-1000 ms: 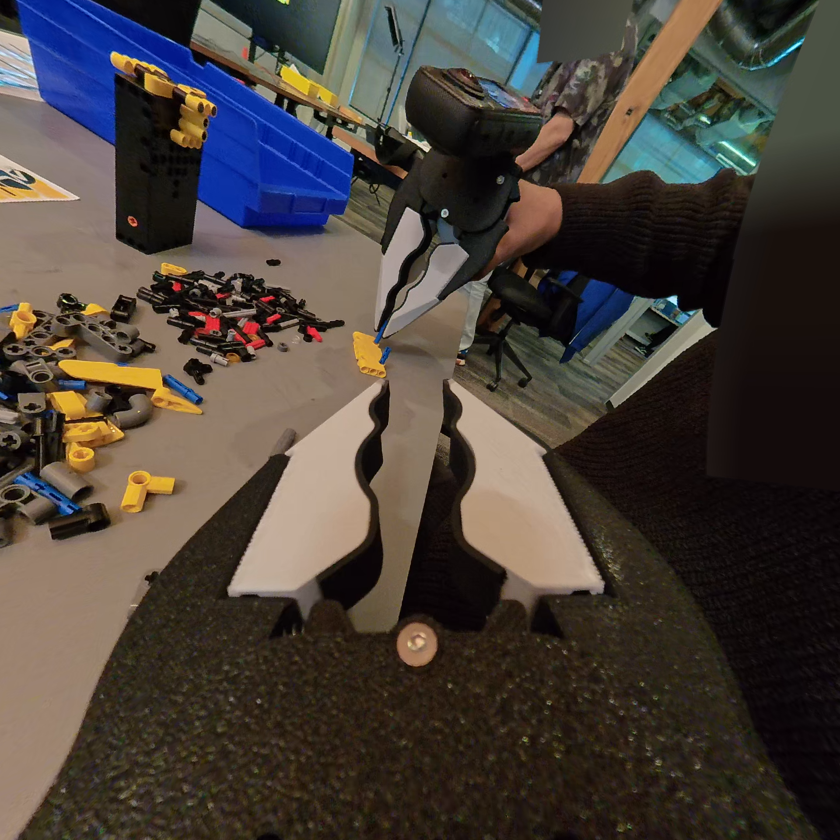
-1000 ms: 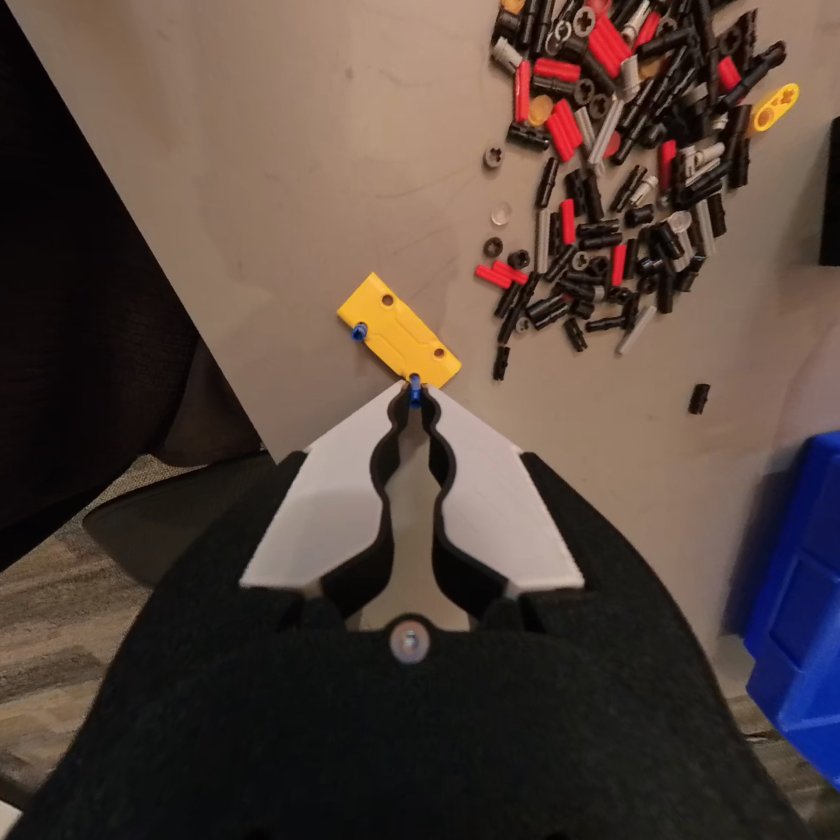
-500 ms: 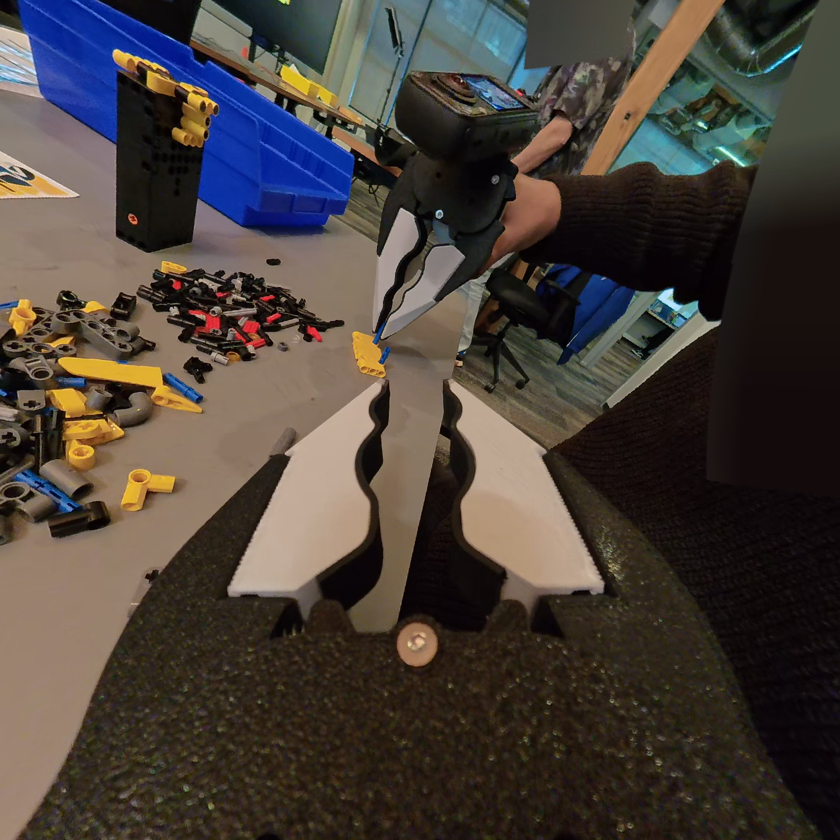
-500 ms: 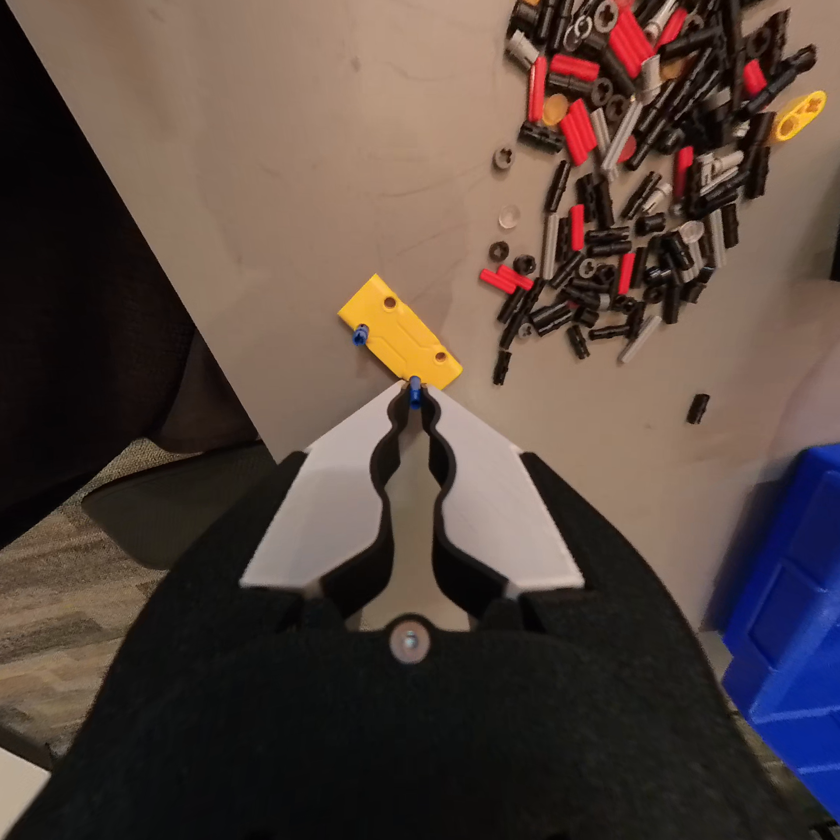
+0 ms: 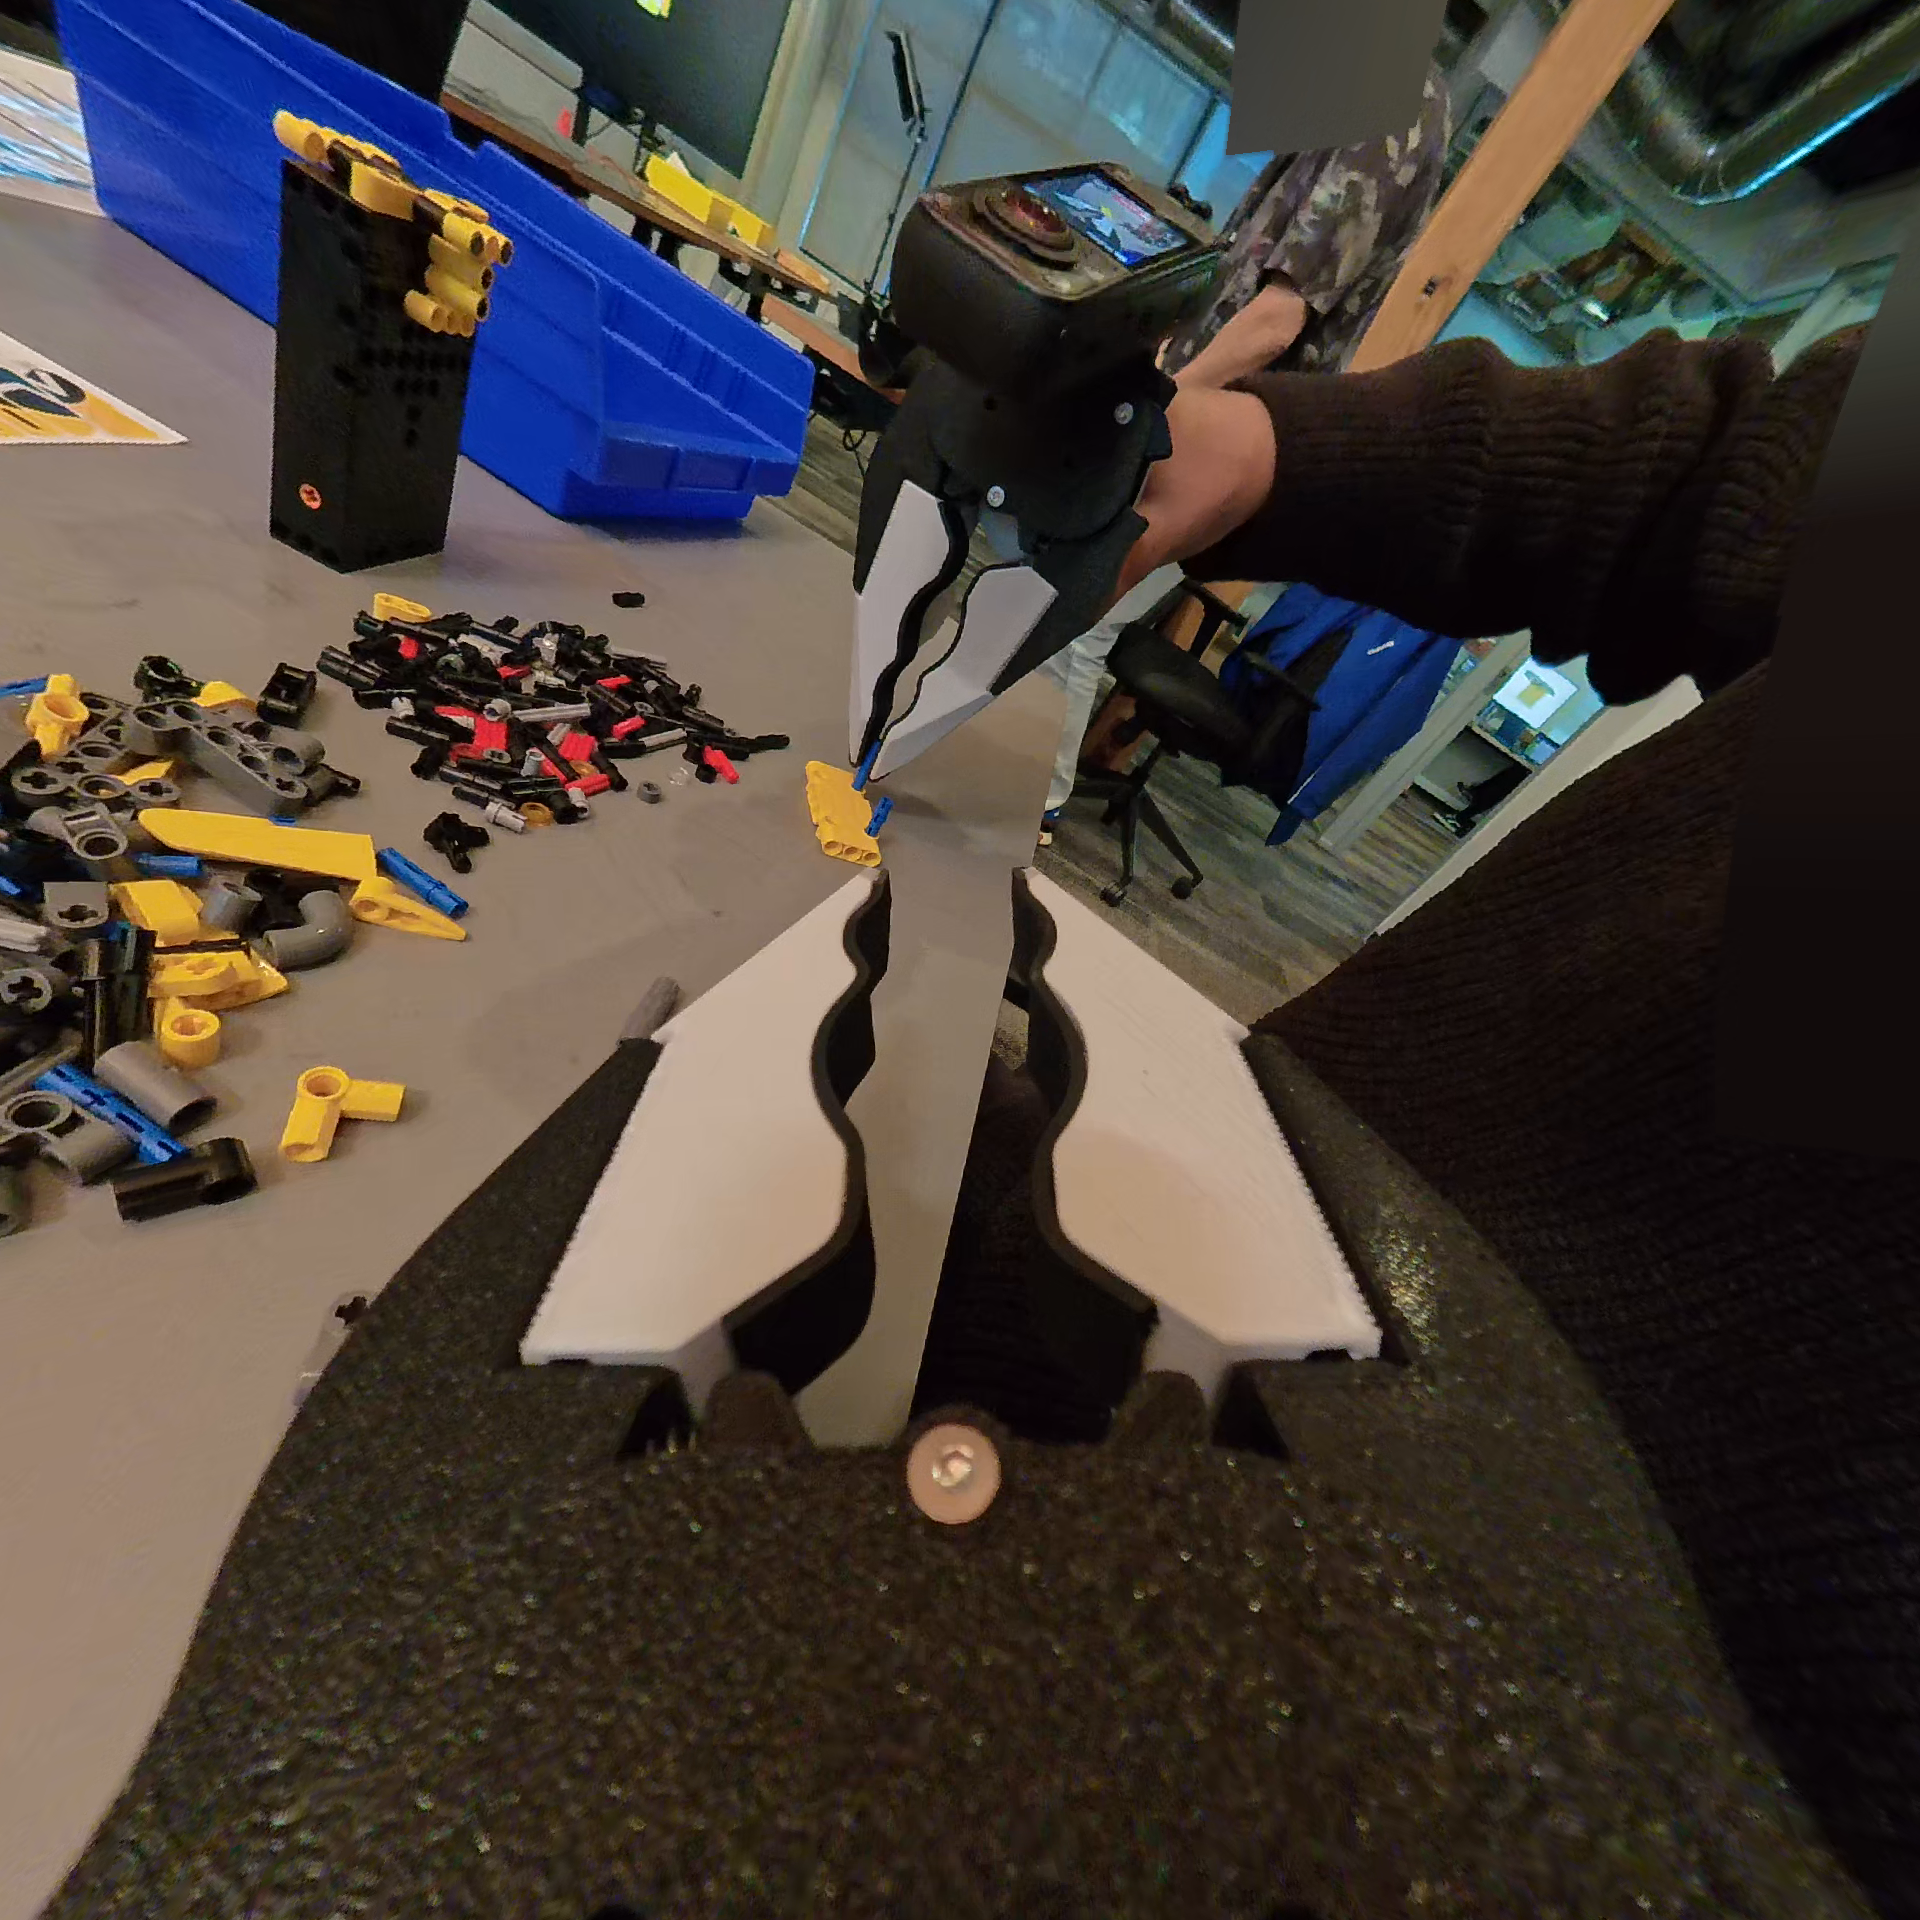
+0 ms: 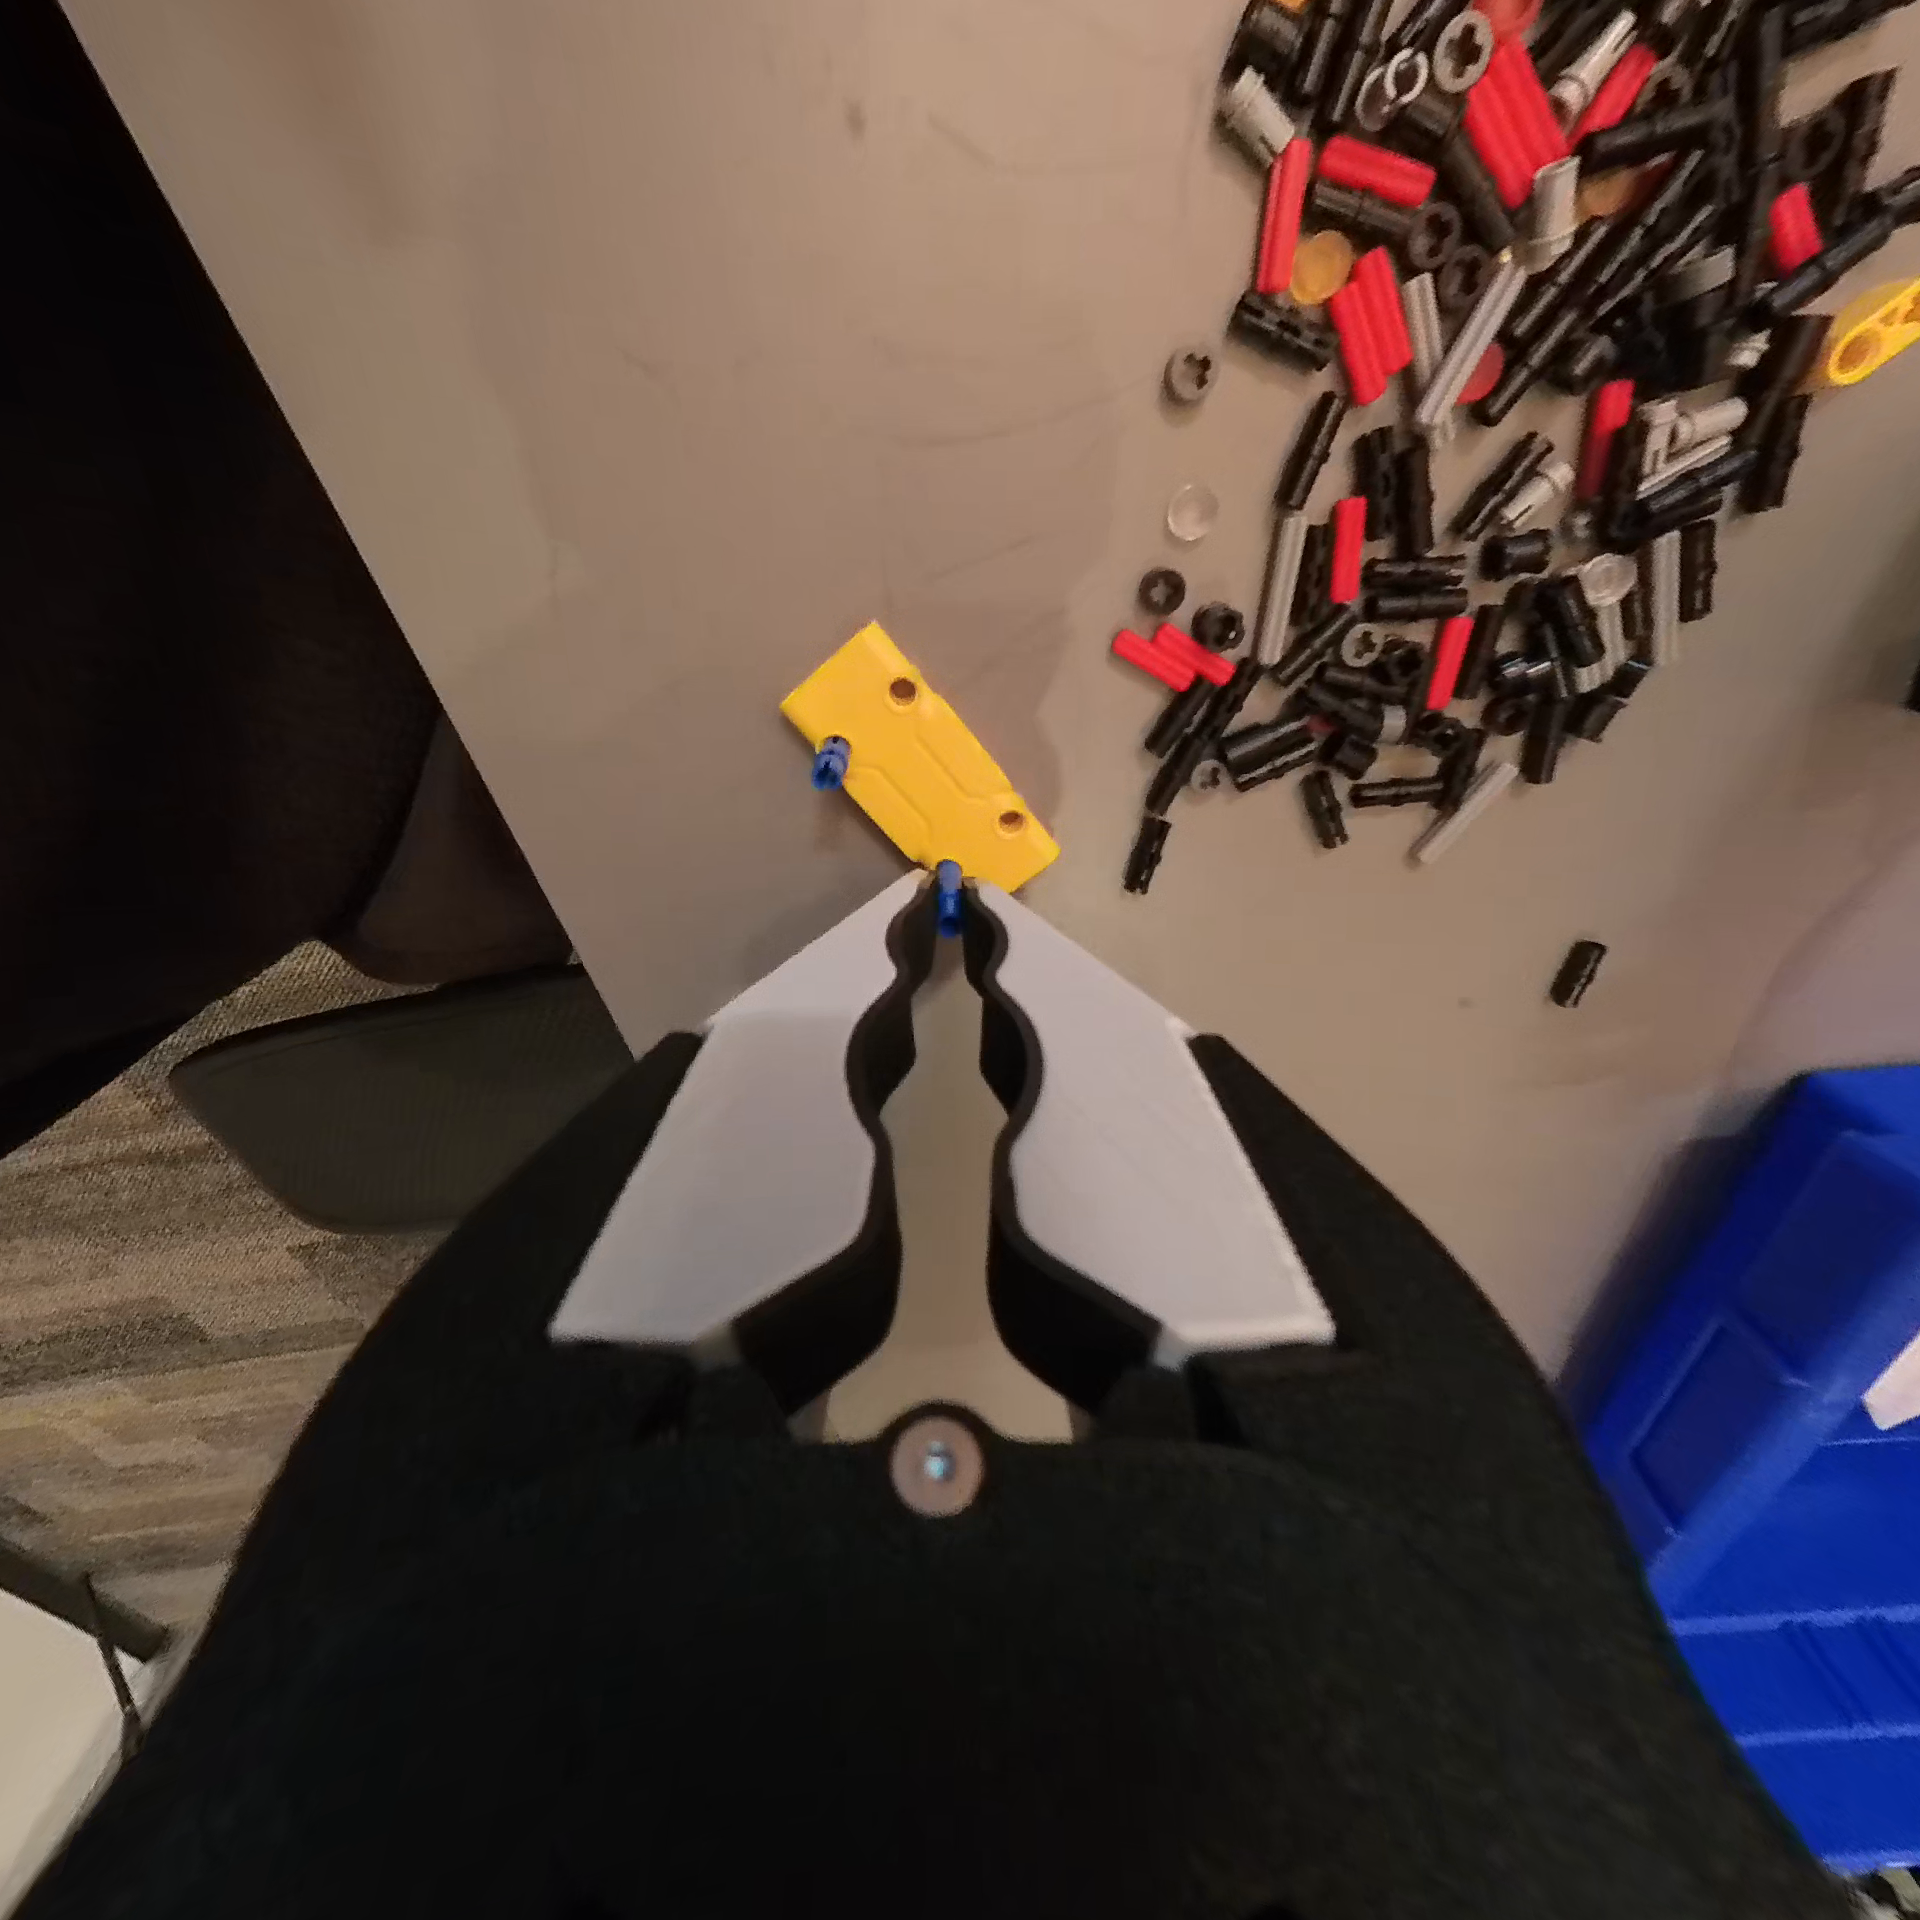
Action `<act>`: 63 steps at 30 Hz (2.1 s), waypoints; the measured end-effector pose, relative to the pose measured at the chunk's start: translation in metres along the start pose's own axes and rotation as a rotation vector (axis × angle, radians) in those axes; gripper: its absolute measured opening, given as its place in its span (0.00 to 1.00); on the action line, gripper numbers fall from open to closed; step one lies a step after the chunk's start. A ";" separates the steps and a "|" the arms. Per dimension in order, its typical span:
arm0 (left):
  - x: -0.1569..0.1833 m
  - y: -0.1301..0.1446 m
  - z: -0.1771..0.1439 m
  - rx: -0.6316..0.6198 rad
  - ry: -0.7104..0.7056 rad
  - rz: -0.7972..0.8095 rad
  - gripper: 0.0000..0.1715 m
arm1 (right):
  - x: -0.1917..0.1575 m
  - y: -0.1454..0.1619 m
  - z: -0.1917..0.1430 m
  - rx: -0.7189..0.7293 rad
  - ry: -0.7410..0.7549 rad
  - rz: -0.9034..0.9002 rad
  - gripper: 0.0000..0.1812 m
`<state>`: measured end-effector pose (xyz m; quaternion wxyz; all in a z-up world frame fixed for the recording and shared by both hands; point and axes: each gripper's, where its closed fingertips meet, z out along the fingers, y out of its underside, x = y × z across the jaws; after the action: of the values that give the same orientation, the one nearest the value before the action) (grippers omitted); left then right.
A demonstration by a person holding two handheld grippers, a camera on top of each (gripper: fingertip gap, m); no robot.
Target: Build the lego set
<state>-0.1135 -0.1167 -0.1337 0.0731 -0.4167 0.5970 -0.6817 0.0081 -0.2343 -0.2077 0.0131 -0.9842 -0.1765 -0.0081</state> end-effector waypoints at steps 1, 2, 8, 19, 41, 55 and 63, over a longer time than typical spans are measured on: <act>0.000 0.000 0.000 0.001 0.000 -0.001 0.14 | 0.000 0.000 0.000 -0.006 0.000 -0.007 0.02; 0.000 0.000 0.000 0.001 0.001 -0.002 0.14 | 0.000 0.000 0.000 -0.012 0.001 -0.015 0.02; 0.000 0.000 0.000 0.000 0.001 -0.005 0.14 | 0.000 0.000 0.000 -0.034 -0.008 -0.050 0.02; -0.001 0.000 0.000 0.001 0.002 -0.010 0.14 | 0.000 0.000 0.000 -0.040 0.000 -0.101 0.02; -0.003 -0.003 -0.001 0.012 0.020 -0.057 0.13 | -0.009 -0.002 0.008 -0.009 -0.010 -0.332 0.02; -0.005 -0.002 -0.001 0.013 0.009 -0.055 0.13 | -0.012 -0.009 -0.005 0.240 0.047 -0.116 0.18; -0.006 0.001 0.006 -0.011 0.002 -0.068 0.14 | -0.011 -0.016 0.009 0.425 0.030 -0.016 0.21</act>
<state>-0.1065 -0.1183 -0.1377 0.0468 -0.4363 0.5864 -0.6809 -0.0074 -0.2231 -0.2170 0.2229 -0.9576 -0.1818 0.0145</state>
